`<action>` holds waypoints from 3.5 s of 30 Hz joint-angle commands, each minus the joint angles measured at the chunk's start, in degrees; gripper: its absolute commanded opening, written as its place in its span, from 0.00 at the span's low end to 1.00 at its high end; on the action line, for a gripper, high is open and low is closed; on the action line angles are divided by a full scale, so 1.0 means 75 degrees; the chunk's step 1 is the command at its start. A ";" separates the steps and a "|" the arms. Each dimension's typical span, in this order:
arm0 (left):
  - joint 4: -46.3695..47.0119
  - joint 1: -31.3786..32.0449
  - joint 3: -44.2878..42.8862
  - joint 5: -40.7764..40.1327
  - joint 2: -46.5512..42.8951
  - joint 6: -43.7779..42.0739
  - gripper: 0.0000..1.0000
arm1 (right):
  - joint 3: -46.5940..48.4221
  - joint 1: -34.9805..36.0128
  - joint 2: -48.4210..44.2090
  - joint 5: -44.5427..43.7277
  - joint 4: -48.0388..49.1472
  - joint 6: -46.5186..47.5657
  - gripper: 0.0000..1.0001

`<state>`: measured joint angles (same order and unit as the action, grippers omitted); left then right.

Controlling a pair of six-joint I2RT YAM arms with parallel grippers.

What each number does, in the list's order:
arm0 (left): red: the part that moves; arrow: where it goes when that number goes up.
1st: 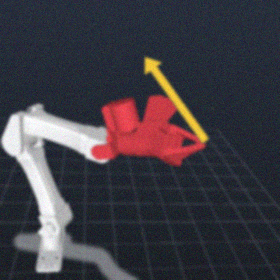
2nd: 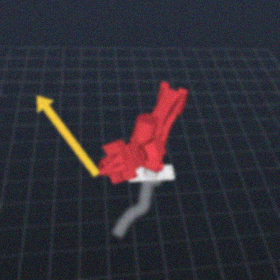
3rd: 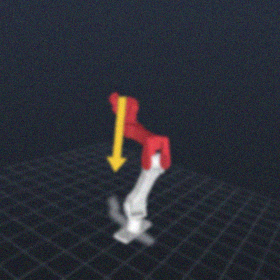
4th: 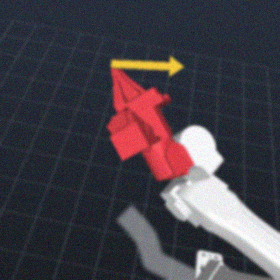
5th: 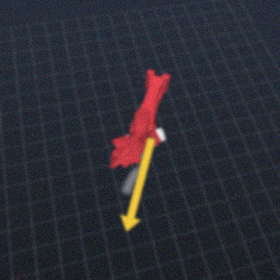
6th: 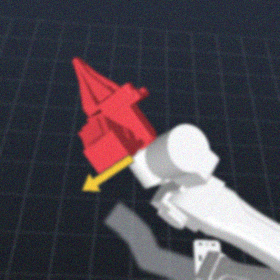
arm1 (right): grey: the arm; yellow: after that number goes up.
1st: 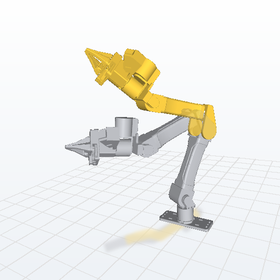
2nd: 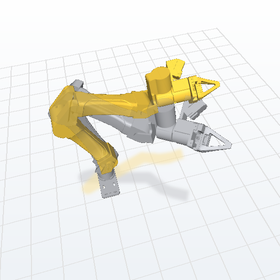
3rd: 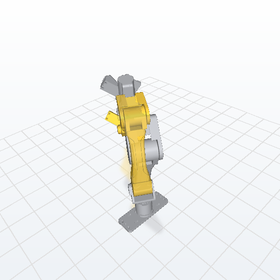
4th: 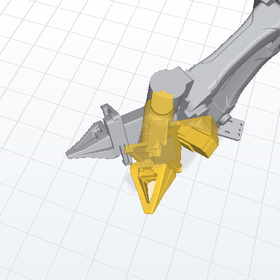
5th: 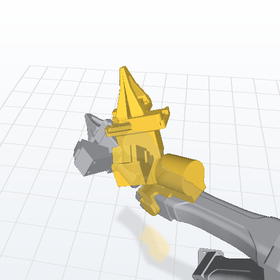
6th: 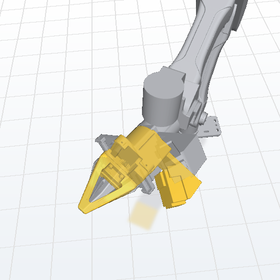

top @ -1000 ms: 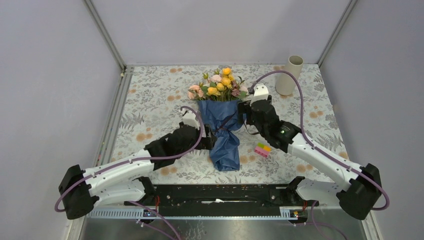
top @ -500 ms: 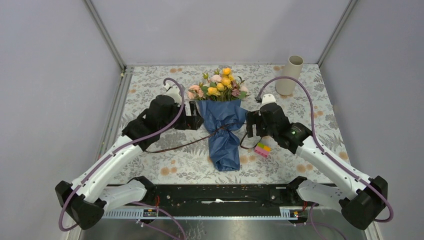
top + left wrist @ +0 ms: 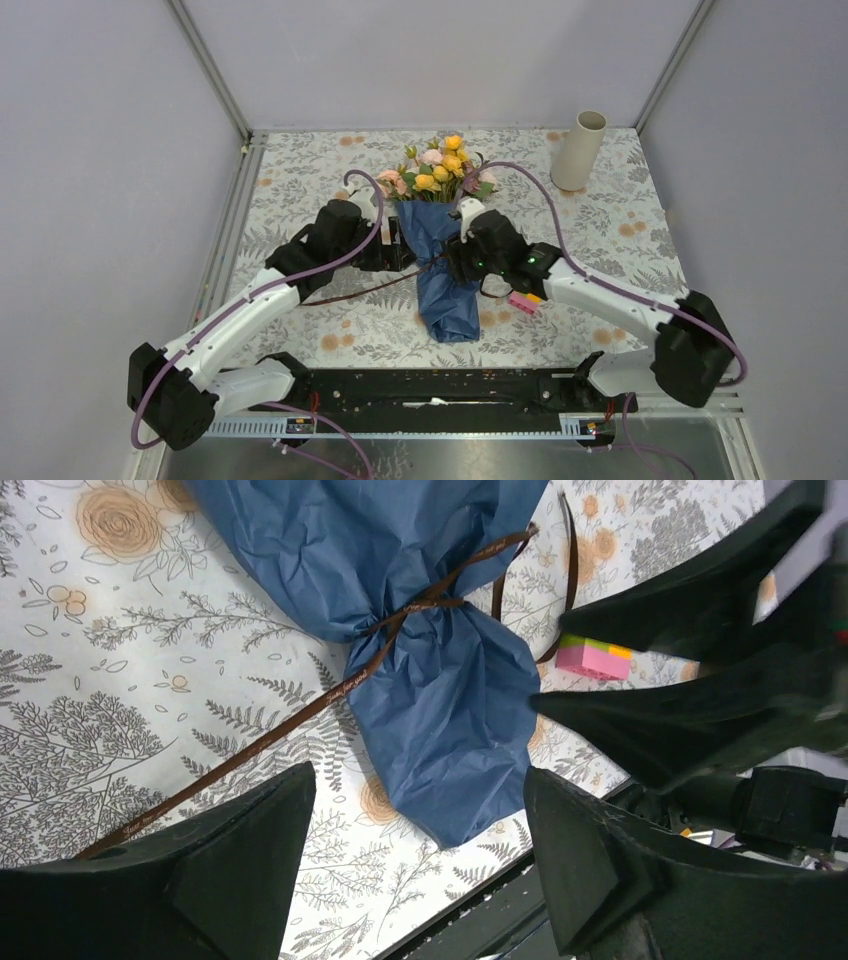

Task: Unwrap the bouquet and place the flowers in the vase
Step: Untie the ribbon from the wrapping paper.

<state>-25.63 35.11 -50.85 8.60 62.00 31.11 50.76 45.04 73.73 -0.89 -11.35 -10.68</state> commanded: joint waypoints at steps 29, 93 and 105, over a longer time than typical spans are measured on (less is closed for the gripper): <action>0.0282 -0.0837 0.0065 0.0414 -0.0331 0.0142 0.67 | 0.0666 0.0851 0.2065 -0.1754 0.1274 0.1006 0.39; 0.0173 -0.1574 0.0130 0.0922 -0.0890 -0.0447 0.67 | 0.0202 0.0851 0.1341 -0.2719 0.1912 0.0743 0.00; 0.3088 -0.0277 0.1337 0.0437 -0.0060 0.0244 0.66 | -0.0527 0.0839 0.0943 -0.2922 0.2151 -0.0438 0.00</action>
<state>-14.37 29.71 -41.87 14.68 58.78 31.57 48.93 51.00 84.16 -22.04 2.11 -9.78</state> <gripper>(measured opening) 0.667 0.017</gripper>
